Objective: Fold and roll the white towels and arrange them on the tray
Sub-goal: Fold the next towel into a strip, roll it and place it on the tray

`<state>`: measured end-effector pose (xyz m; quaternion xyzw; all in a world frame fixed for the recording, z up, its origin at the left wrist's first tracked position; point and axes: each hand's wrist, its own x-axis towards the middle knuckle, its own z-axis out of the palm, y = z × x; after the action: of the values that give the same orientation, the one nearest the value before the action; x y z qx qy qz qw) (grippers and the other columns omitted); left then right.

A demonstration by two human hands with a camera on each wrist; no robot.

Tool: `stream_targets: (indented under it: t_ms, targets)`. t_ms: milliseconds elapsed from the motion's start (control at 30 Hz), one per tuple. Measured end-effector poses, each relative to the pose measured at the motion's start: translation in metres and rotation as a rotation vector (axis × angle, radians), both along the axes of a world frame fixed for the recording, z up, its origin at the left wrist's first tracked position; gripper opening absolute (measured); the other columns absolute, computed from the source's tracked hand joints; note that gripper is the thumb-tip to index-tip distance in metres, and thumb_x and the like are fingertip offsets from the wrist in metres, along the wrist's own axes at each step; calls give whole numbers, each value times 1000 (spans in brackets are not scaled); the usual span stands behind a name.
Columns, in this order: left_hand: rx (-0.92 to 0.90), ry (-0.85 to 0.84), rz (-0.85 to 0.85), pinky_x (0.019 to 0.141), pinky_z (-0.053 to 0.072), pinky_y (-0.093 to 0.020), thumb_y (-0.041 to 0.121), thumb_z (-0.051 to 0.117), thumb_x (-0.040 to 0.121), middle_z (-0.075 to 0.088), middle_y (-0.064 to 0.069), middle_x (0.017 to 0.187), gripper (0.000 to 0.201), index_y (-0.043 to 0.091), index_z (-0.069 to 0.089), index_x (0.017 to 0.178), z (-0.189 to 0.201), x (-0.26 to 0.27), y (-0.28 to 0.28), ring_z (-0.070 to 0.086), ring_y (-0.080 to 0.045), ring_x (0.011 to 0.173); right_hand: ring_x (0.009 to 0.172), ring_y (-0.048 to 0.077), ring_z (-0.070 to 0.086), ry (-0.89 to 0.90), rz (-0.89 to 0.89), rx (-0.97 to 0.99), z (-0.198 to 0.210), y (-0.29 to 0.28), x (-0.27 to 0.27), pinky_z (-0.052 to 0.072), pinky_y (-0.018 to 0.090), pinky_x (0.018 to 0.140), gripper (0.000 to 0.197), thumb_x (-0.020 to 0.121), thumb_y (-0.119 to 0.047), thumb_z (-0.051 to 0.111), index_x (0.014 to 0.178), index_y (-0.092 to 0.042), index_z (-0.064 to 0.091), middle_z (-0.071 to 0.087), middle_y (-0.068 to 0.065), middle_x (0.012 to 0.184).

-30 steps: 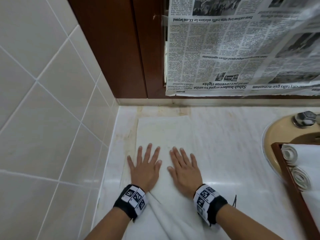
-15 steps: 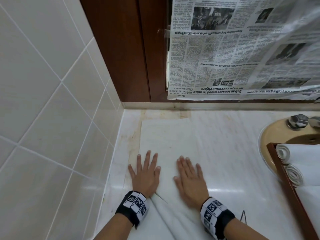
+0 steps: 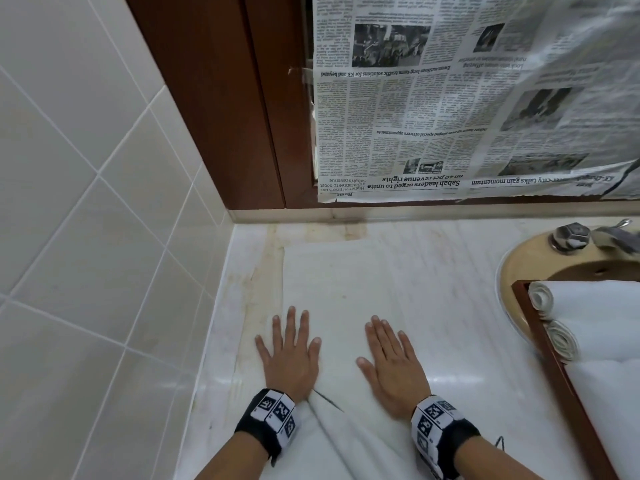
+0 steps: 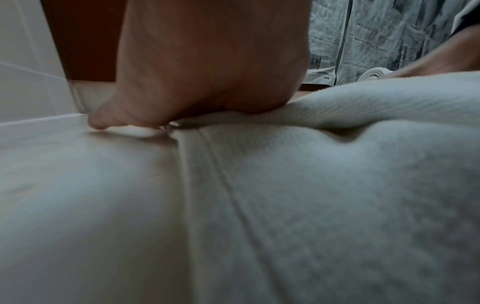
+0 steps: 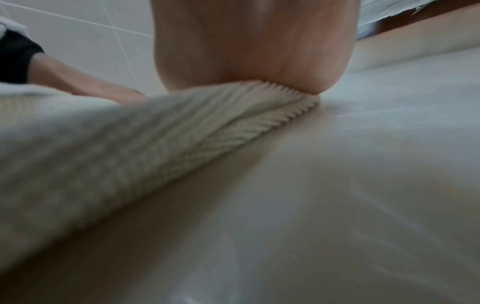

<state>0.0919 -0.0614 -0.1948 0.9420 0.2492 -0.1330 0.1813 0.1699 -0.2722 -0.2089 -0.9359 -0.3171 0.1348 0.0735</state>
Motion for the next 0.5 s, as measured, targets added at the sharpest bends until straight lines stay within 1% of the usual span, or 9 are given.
stream_targets:
  t_ms: [67, 167, 267, 333, 400, 467, 500]
  targets:
    - [6, 8, -21, 116, -15, -61, 63, -19, 82, -35, 16, 157, 75, 40, -22, 153, 1, 11, -9, -27, -20, 149, 151, 14, 7, 0, -2, 4, -1, -12, 8, 5, 38, 117, 67, 105, -53, 19, 157, -13, 16, 12, 2, 165]
    - [15, 25, -42, 116, -16, -61, 62, -20, 81, -34, 15, 158, 76, 39, -22, 153, 2, 27, -23, -27, -20, 149, 152, 12, -1, -17, -4, 2, -4, -28, 20, -2, 36, 119, 68, 104, -56, 12, 158, -17, 5, -1, -2, 165]
    - [9, 31, -49, 116, -17, -61, 62, -21, 79, -34, 14, 158, 78, 37, -22, 154, 4, 43, -35, -28, -21, 149, 151, 8, -7, -28, -16, 12, -4, -39, 34, -5, 35, 119, 68, 103, -58, 10, 158, -18, 3, -3, -3, 165]
    - [4, 32, -51, 116, -17, -61, 63, -21, 79, -34, 14, 158, 79, 38, -22, 154, 4, 53, -39, -28, -21, 149, 150, 6, -13, -28, 0, 21, -4, -45, 45, -11, 33, 119, 70, 100, -61, 3, 157, -21, -4, -10, -6, 164]
    - [5, 30, -52, 116, -17, -61, 63, -21, 79, -33, 14, 159, 78, 38, -21, 154, 3, 62, -43, -27, -21, 149, 149, 5, -15, -23, 3, 43, -3, -49, 55, -14, 31, 118, 71, 98, -63, -2, 156, -22, -8, -13, -7, 163]
    - [9, 29, -46, 116, -17, -61, 63, -18, 83, -33, 14, 159, 75, 39, -21, 154, 3, 71, -45, -27, -21, 149, 149, 6, -16, -28, 0, 34, 0, -51, 63, -16, 30, 118, 69, 99, -61, 1, 155, -23, -10, -16, -8, 162]
    - [12, 29, -41, 116, -16, -61, 63, -14, 88, -32, 15, 159, 70, 39, -20, 154, 3, 76, -46, -26, -21, 149, 148, 6, -18, -16, 0, 19, 2, -51, 68, -17, 30, 118, 68, 100, -59, 4, 155, -23, -12, -19, -8, 161]
